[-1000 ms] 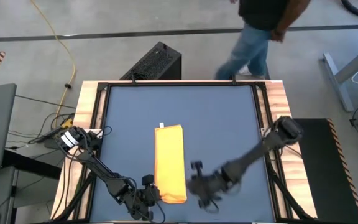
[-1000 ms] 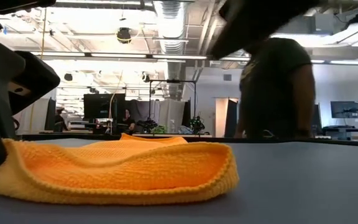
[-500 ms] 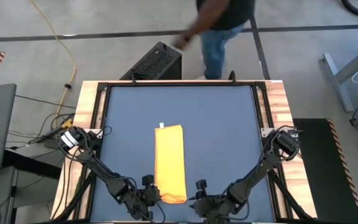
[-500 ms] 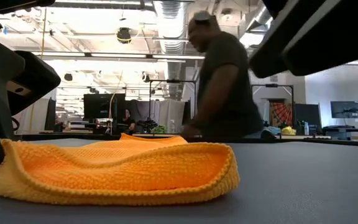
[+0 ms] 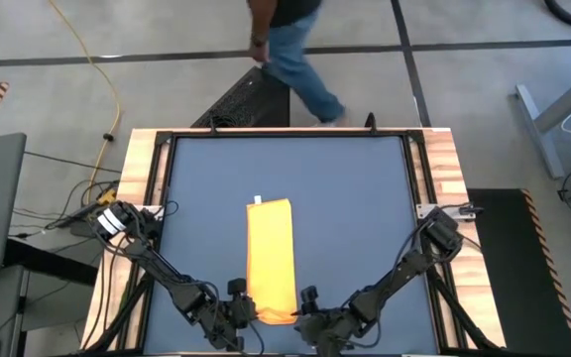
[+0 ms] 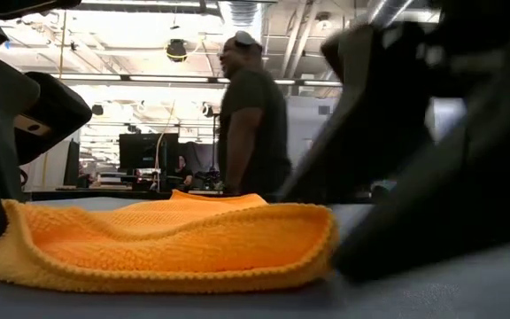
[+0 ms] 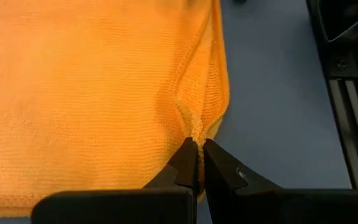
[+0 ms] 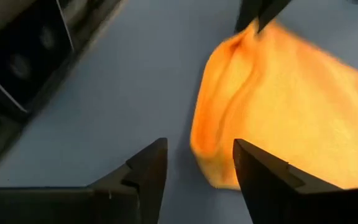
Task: Roll towel into tight, uniform cylinder
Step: Roll the orange towel
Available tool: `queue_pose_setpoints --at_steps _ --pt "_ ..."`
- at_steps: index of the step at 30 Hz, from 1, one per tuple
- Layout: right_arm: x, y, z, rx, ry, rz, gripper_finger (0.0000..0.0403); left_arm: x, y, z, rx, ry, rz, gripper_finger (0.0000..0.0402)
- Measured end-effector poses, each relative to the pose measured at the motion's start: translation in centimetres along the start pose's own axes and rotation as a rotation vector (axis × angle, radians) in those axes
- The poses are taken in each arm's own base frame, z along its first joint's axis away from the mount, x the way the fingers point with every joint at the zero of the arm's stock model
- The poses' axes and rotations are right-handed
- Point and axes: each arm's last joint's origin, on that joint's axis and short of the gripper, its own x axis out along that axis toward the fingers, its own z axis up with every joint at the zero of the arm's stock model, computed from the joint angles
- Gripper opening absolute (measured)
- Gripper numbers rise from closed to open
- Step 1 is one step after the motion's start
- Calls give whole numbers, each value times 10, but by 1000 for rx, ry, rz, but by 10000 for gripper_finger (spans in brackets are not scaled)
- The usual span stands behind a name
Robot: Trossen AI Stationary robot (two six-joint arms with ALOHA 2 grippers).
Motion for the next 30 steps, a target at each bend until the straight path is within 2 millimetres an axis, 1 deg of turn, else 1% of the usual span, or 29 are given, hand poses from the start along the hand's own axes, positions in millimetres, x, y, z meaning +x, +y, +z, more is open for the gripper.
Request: queue_pose_setpoints --at_steps 4,7,11,14,15,20,24,26,30 --pt "9 0 -6 -5 13 -7 194 0 0 0 0 0 0 0" --pt "10 1 -7 10 11 -8 164 1 1 1 -4 -7 -3 0" --pt "10 2 -7 24 10 -9 91 1 -1 3 -2 -25 -17 0" --pt "10 2 -8 86 9 -16 27 0 -3 5 1 -39 -39 0" --pt "10 2 -8 119 9 -16 18 0 -4 5 6 -41 -43 0" --pt "12 0 -7 303 -5 -17 23 -5 -12 1 8 -35 -84 0" --pt "10 -4 -1 390 -14 22 15 -9 -19 -6 34 -27 -109 0" --pt "8 -7 3 439 -11 71 14 -11 -22 -8 65 -25 -114 0" --pt "6 -15 12 548 23 239 17 -12 -19 -12 108 1 -78 0"
